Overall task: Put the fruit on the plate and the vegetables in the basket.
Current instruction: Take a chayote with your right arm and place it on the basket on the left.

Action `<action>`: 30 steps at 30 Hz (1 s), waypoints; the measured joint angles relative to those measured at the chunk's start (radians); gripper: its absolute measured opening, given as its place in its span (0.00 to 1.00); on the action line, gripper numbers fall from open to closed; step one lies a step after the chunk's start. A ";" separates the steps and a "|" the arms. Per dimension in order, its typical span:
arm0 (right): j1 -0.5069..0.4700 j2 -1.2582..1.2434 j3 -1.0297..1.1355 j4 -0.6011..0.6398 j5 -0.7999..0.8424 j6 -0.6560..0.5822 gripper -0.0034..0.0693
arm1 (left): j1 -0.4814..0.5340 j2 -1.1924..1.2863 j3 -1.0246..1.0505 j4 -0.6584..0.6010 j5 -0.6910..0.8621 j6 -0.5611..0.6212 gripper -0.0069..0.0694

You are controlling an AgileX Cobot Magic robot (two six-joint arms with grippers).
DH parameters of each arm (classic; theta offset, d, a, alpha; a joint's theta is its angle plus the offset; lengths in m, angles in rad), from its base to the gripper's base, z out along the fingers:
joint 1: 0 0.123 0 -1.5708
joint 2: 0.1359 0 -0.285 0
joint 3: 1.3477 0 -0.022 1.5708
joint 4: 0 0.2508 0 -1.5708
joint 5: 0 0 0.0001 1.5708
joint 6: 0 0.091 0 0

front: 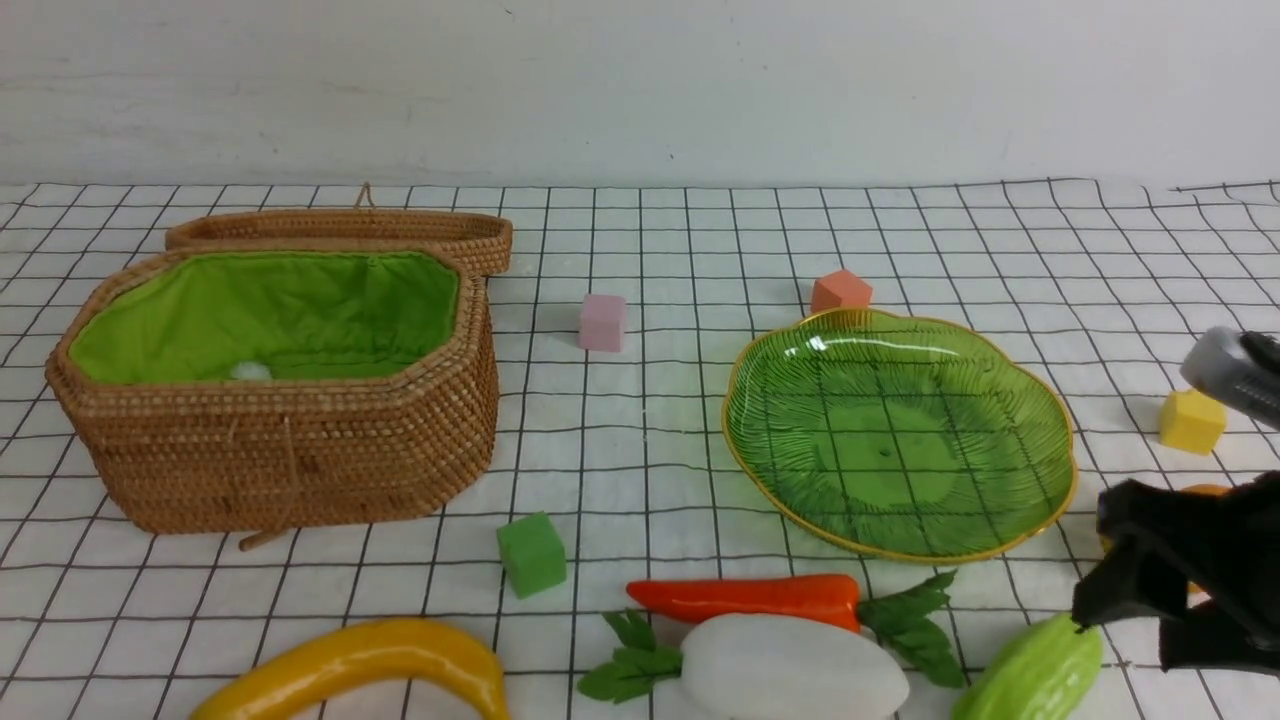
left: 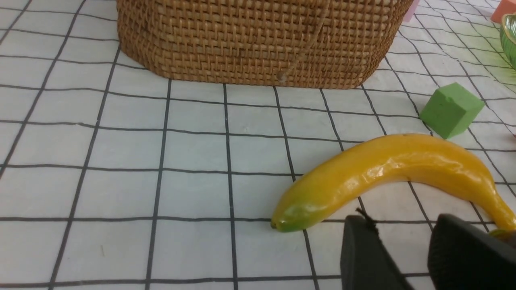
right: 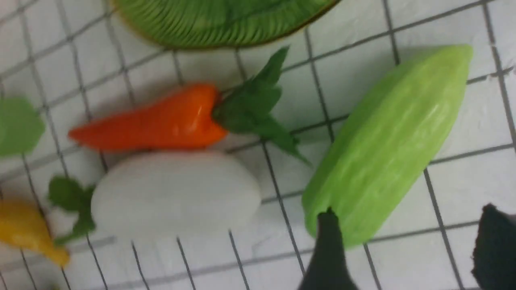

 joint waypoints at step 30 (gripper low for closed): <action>0.002 0.186 -0.044 -0.008 -0.085 -0.082 0.68 | 0.000 0.000 0.000 0.000 0.000 0.000 0.40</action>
